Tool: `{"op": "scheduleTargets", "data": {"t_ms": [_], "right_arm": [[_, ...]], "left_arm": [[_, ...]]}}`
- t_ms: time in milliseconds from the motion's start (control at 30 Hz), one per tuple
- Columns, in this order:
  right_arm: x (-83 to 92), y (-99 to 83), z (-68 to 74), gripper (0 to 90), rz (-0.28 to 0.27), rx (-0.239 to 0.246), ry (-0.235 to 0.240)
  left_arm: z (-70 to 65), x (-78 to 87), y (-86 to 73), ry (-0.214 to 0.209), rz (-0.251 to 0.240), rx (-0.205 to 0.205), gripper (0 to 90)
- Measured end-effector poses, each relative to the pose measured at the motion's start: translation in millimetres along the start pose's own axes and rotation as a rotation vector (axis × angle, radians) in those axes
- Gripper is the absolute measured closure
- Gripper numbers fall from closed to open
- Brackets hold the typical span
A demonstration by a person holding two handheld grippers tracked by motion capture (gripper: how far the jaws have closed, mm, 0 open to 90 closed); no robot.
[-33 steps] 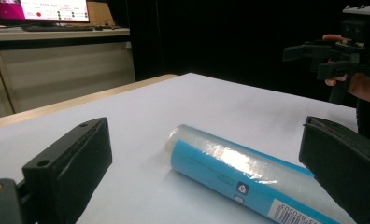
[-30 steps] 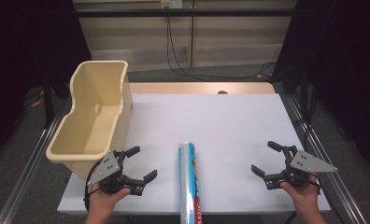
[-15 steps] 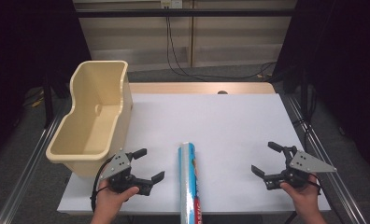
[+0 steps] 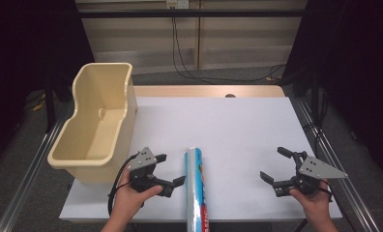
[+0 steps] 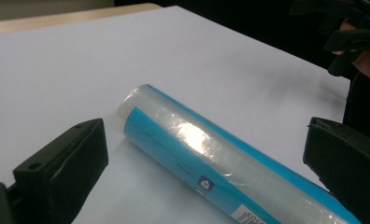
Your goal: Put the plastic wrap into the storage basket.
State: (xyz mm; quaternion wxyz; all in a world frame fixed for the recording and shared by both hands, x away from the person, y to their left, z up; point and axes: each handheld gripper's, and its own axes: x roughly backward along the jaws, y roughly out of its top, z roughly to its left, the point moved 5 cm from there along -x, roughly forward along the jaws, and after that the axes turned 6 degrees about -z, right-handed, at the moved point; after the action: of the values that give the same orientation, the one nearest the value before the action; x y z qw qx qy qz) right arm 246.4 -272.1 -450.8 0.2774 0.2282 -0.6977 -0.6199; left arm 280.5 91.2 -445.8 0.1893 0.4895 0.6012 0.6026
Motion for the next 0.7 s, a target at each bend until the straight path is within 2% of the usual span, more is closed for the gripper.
{"op": "scheduleTargets", "data": {"t_ms": [33,67,100,133,167,200,233,433,467,500,533,700], "right_arm": [[0.0,0.0,0.0,1.1,0.000,0.000,0.000],[-0.4,-0.4,0.1,1.1,0.004,0.002,-0.001],[-0.5,-0.8,0.1,1.1,0.008,0.004,0.001],[-0.6,-1.2,0.2,1.1,0.012,0.006,0.000],[-0.6,-1.2,0.2,1.1,0.012,0.006,0.000],[-1.0,-1.5,0.3,1.1,0.013,0.004,0.001],[-1.0,-1.5,0.3,1.1,0.013,0.004,0.001],[-1.3,-2.7,-0.2,1.1,0.022,0.005,-0.002],[-1.4,-2.7,-0.1,1.1,0.021,0.004,-0.002],[-1.4,-2.8,-0.1,1.1,0.022,0.004,0.000],[-1.4,-2.8,-0.1,1.1,0.022,0.004,0.000],[-1.4,-3.3,0.1,1.1,0.028,0.003,-0.001]], "left_arm": [[0.0,0.0,0.0,0.000,0.000,0.000,0.0],[-0.6,-5.4,1.0,0.003,0.042,0.019,0.0],[-0.6,-5.4,1.0,0.003,0.042,0.019,0.0],[-2.4,-10.9,2.3,0.004,0.085,0.042,0.0],[-2.4,-10.9,2.3,0.004,0.085,0.042,0.0],[-5.3,-16.3,4.0,0.002,0.127,0.068,0.0],[-5.3,-16.3,4.0,0.002,0.127,0.068,0.0],[-14.7,-31.8,10.2,-0.002,0.263,0.108,0.0],[-17.1,-36.3,11.0,0.000,0.325,0.111,0.0],[-18.3,-39.0,11.1,0.006,0.345,0.115,0.0],[-18.3,-39.0,11.1,0.006,0.345,0.115,0.0],[-22.7,-49.8,7.5,-0.007,0.461,0.153,0.0]]}}
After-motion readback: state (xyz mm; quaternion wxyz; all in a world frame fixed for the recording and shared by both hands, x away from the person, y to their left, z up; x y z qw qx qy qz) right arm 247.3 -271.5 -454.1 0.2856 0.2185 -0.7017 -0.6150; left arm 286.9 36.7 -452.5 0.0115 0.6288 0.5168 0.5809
